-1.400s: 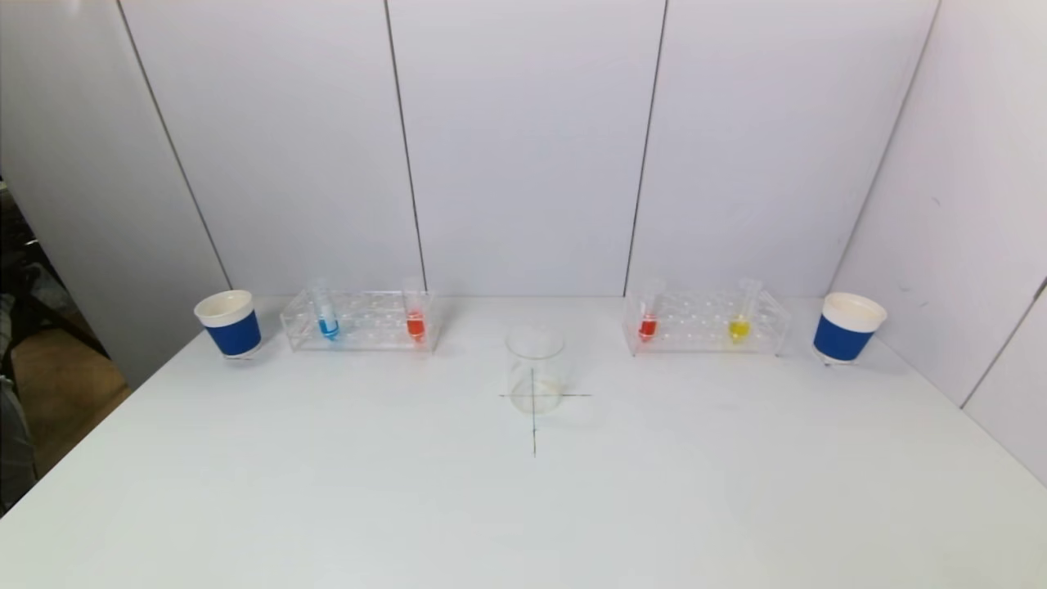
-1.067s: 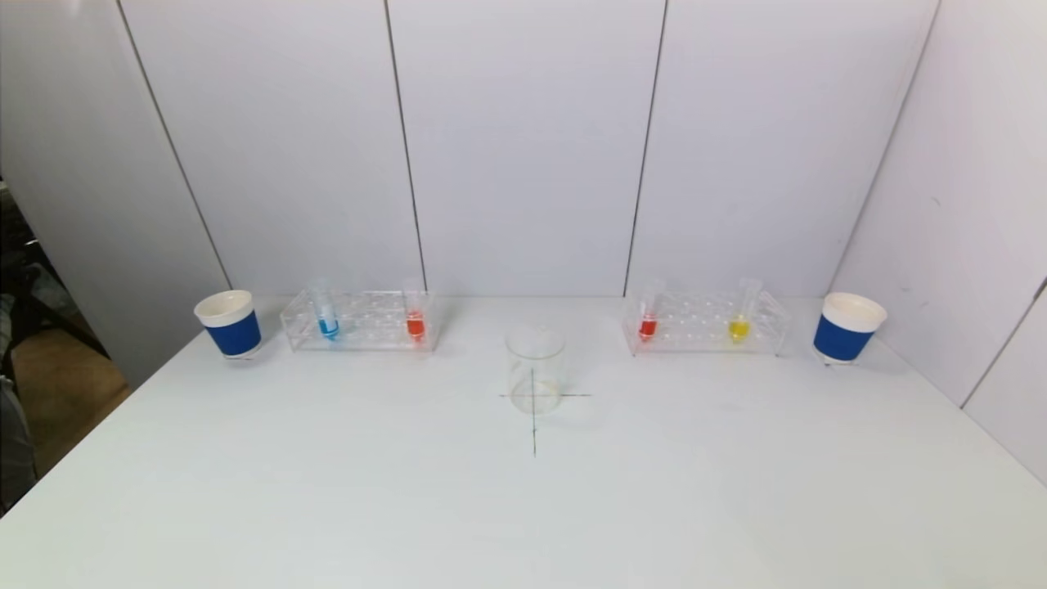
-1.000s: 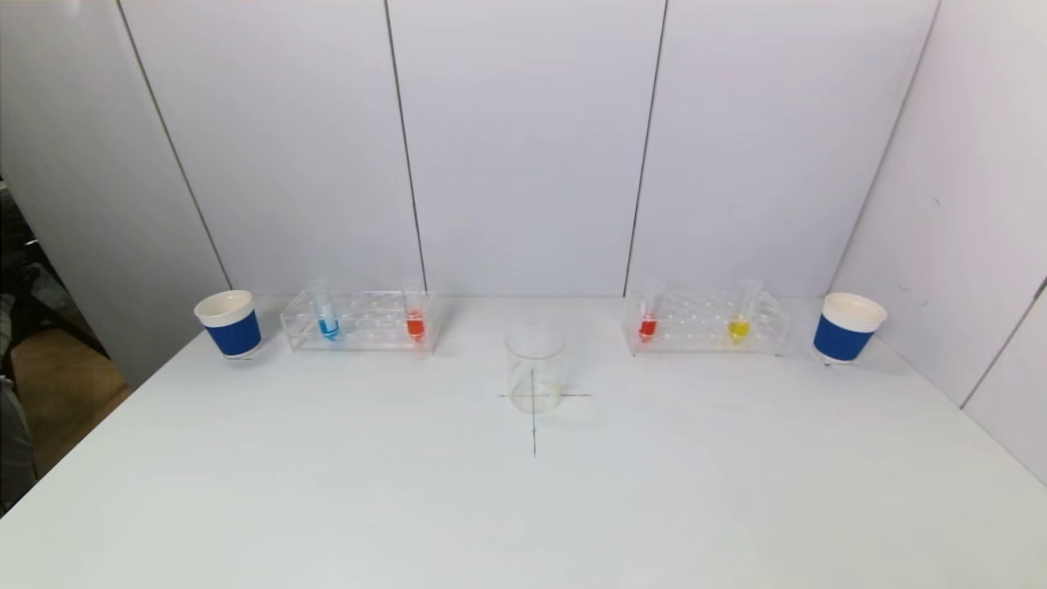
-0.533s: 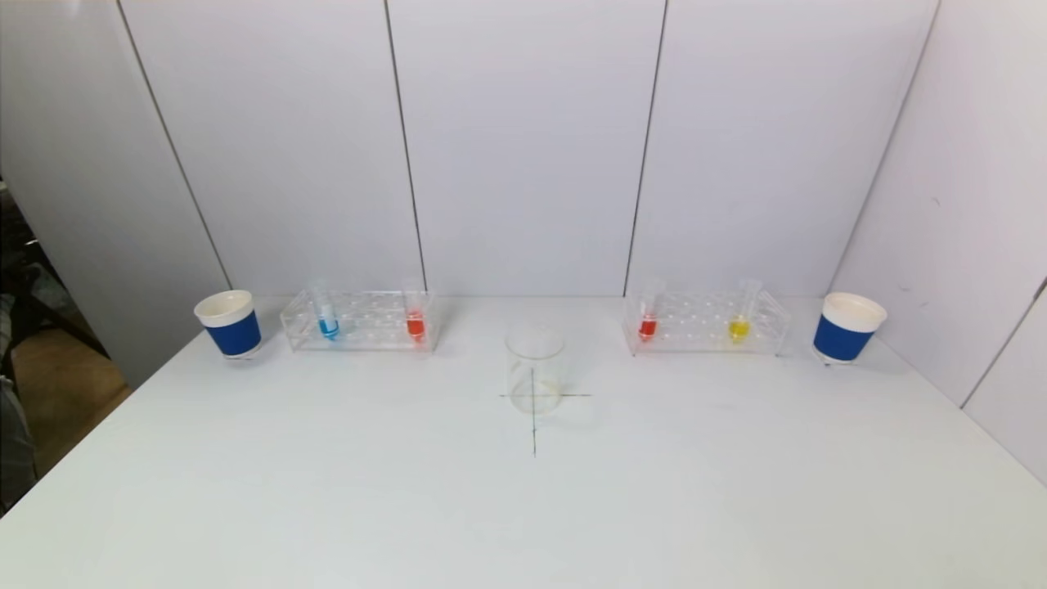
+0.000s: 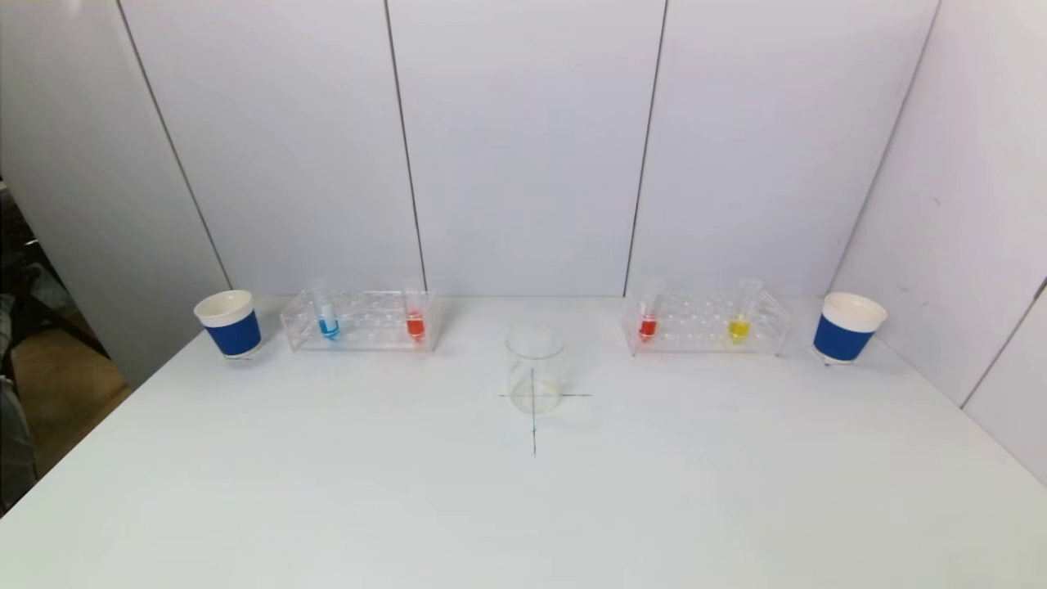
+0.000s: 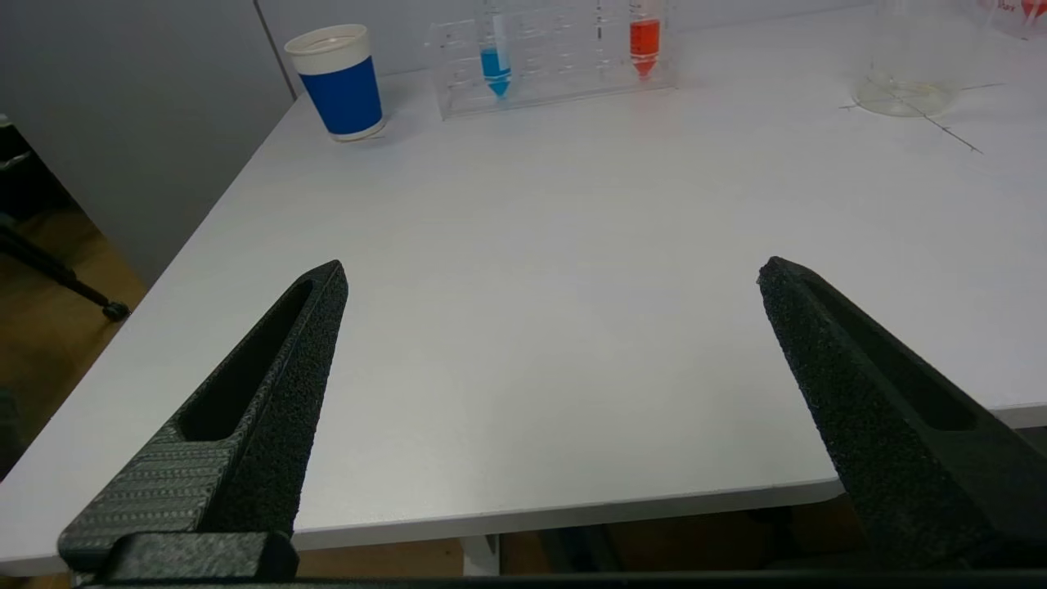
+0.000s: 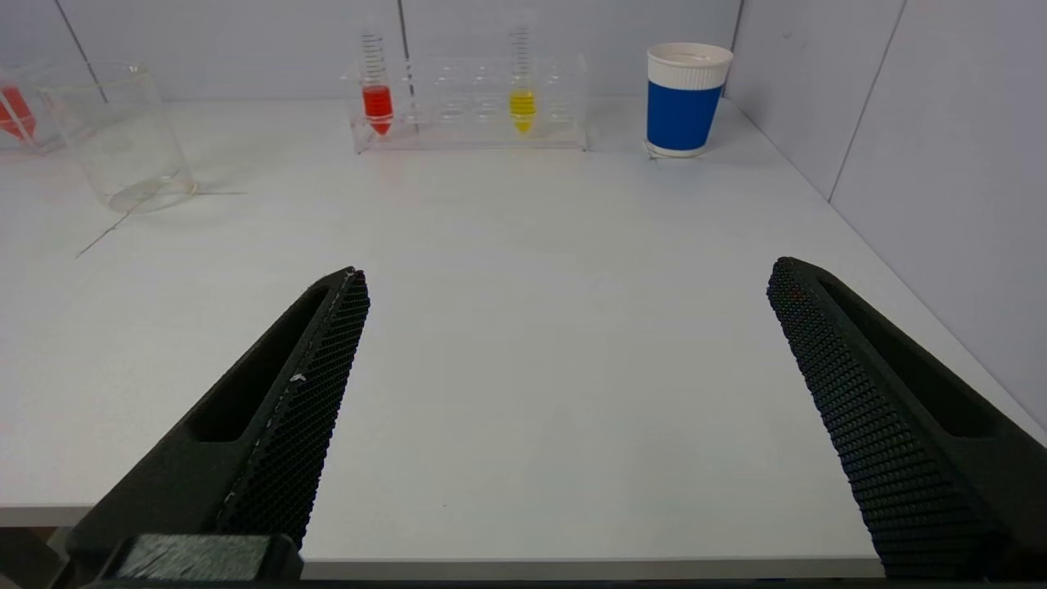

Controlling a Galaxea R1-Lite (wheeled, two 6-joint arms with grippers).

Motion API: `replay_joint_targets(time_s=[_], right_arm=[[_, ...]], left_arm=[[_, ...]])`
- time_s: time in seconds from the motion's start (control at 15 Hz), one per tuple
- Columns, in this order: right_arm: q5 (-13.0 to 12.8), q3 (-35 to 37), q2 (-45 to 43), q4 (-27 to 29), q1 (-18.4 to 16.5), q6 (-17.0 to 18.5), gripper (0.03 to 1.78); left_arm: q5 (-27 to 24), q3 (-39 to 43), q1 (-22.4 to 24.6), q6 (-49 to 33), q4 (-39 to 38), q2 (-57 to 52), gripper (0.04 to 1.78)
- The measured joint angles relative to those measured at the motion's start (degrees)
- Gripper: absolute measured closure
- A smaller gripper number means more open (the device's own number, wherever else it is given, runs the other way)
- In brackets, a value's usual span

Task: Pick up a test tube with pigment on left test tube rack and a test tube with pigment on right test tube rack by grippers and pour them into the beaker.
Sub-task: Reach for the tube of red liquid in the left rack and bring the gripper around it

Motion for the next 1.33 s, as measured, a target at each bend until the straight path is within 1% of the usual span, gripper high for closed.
replay_joint_targets(time_s=[0.13, 0.33, 0.4, 0.53, 0.67, 0.8, 1.0, 1.33], right_arm=[[0.00, 0.00, 0.00, 0.00, 0.00, 0.02, 0.04], [0.00, 0.00, 0.00, 0.00, 0.00, 0.00, 0.04], [0.00, 0.00, 0.00, 0.00, 0.00, 0.00, 0.04], [0.00, 0.00, 0.00, 0.00, 0.00, 0.00, 0.04], [0.00, 0.00, 0.00, 0.00, 0.00, 0.00, 0.04], [0.02, 0.00, 0.00, 0.00, 0.00, 0.00, 0.04], [0.00, 0.00, 0.00, 0.00, 0.00, 0.00, 0.04], [0.02, 0.00, 0.00, 0.00, -0.02, 0.00, 0.04]], left_arm=[[-0.23, -4.08, -0.02, 0.10, 2.38, 0.28, 0.06], [-2.38, -13.92, -0.06, 0.10, 10.12, 2.93, 0.06], [-2.73, -16.84, -0.06, 0.11, 11.31, 4.69, 0.06], [-2.76, -22.41, -0.09, 0.16, 11.62, 9.22, 0.06], [-2.46, -26.47, -0.09, 0.21, 9.74, 15.42, 0.06], [-1.00, -28.15, -0.04, 0.16, 4.33, 23.30, 0.06], [1.85, -28.22, -0.02, 0.11, -9.16, 37.22, 0.06], [3.04, -26.32, -0.15, -0.50, -31.46, 60.59, 0.06]])
